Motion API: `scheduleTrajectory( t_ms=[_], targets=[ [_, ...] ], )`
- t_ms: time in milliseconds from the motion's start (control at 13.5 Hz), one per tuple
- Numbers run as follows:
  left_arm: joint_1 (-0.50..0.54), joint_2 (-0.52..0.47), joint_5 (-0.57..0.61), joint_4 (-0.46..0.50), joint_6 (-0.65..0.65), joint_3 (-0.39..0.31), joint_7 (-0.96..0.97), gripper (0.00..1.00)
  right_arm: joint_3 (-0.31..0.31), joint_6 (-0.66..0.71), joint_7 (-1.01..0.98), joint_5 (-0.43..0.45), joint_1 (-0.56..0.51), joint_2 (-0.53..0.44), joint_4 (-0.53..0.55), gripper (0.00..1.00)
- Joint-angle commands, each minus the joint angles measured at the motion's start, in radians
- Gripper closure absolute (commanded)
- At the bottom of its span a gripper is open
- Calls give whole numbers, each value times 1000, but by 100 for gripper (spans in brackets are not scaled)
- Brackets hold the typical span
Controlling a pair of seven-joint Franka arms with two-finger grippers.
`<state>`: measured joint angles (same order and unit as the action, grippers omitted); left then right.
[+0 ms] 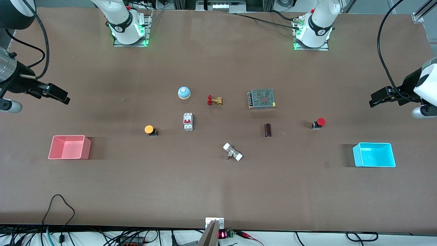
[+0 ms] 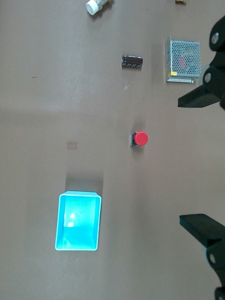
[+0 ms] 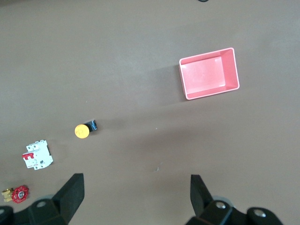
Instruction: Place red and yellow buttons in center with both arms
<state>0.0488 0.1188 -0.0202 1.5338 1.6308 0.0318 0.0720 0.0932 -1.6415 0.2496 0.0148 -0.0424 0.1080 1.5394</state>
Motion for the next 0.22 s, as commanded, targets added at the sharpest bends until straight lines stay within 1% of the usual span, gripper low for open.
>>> scheduleTrajectory(
  t_ms=[0,148],
  targets=[
    [9,-36,0,31,0,11,-23,0,-78,14,-3,-7,100,-8,13,0],
    [9,-36,2,31,0,11,-23,0,-76,42,-6,-10,95,-8,13,0]
  ],
)
